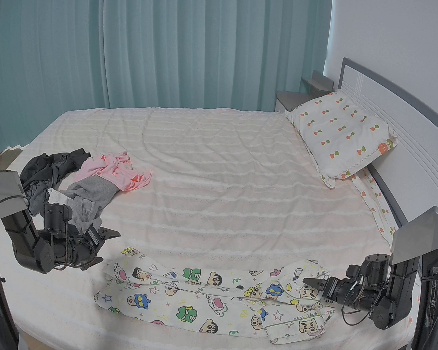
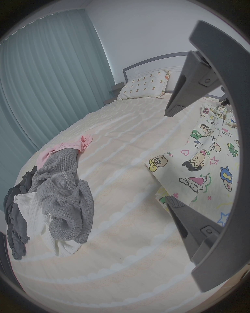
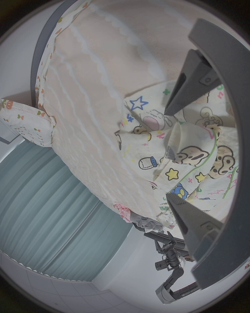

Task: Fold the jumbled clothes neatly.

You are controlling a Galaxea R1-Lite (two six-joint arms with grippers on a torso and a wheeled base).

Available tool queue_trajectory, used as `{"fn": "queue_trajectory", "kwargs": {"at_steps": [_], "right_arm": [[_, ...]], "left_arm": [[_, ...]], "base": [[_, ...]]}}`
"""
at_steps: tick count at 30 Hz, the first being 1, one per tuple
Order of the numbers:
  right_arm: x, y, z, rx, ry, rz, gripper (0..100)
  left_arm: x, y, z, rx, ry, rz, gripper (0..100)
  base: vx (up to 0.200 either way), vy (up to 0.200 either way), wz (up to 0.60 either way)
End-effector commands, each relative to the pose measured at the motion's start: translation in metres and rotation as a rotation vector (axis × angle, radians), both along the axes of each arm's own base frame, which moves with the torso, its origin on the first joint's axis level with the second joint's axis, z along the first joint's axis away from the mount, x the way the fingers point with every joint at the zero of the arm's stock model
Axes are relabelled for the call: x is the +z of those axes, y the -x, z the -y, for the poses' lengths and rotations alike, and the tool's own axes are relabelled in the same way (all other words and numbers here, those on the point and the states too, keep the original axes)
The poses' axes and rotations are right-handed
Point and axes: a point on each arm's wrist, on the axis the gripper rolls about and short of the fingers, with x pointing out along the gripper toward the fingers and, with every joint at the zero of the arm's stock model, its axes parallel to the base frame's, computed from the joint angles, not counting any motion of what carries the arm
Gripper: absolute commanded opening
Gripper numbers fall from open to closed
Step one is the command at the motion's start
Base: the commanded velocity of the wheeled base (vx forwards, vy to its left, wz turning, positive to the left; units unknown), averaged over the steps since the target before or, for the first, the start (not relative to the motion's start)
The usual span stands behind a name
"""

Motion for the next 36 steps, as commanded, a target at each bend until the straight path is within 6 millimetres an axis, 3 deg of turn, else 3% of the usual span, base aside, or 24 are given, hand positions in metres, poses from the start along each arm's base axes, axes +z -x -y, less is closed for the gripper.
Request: {"fn": "queue_trajectory", "kwargs": {"at_steps": [1,11,21,36], "right_arm": [[-0.002,-0.002,-0.003,0.006,-0.001,0.008,0],[0.000,-0.001,-0.003,-0.010,0.013,0.014,0],[0.035,0.010,-0.012,0.032,-0.011,0.097,0],[0.062,0.014,-0.021,0.069,-0.029,0.194,0]], "left_arm": [[0.000,-0.001,0.000,0.001,0.000,0.007,100],[0.000,-0.001,0.000,0.003,-0.001,0.013,100],[0.000,-0.001,0.000,0.004,0.000,0.012,100],[0.000,-0.001,0.000,0.006,-0.002,0.012,100]], "base": [[0.000,0.000,0.00],[0.000,0.000,0.00],[0.000,0.000,0.00],[0.000,0.000,0.00]]}}
